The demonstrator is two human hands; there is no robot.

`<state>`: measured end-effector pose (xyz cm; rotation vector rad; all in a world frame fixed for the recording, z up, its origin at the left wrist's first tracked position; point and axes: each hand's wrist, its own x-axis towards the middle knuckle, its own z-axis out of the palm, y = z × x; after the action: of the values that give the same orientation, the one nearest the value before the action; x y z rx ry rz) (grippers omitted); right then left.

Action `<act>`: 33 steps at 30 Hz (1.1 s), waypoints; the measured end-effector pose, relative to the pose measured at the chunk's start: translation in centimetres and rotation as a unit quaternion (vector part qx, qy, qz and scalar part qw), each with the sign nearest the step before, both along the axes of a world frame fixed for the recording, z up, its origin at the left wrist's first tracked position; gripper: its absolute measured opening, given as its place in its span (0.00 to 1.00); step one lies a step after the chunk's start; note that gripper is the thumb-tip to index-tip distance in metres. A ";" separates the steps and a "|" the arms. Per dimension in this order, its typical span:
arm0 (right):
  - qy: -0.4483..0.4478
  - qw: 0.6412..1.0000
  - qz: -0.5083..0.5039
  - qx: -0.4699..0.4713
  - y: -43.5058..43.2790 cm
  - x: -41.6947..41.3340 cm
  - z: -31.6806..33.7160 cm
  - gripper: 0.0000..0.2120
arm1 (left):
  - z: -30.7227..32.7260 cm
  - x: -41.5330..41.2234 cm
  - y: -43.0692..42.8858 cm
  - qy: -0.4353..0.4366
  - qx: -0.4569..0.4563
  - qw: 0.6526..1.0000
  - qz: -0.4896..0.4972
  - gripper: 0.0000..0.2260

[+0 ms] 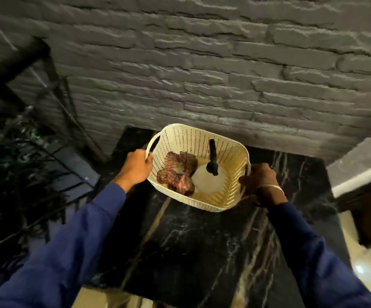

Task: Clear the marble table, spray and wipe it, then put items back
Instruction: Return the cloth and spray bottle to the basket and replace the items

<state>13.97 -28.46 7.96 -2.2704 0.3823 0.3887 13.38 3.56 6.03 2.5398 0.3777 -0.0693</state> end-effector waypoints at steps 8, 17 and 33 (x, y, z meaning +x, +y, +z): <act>0.024 0.995 0.095 -0.004 14.6 4.9 -2.3 0.06 | -2.8 -2.7 14.7 0.033 0.019 0.995 0.090 0.13; 0.034 0.994 0.080 -0.059 19.1 5.2 -4.5 0.11 | -5.0 -3.0 18.0 0.046 -0.026 0.996 0.078 0.12; 0.022 0.993 0.049 -0.103 19.9 2.7 -7.1 0.16 | -8.3 -4.5 18.2 0.059 0.000 0.995 0.086 0.13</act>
<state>16.63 -8.58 0.85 -2.4923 0.3480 0.4683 8.90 21.71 -2.22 2.4997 0.6407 -0.1551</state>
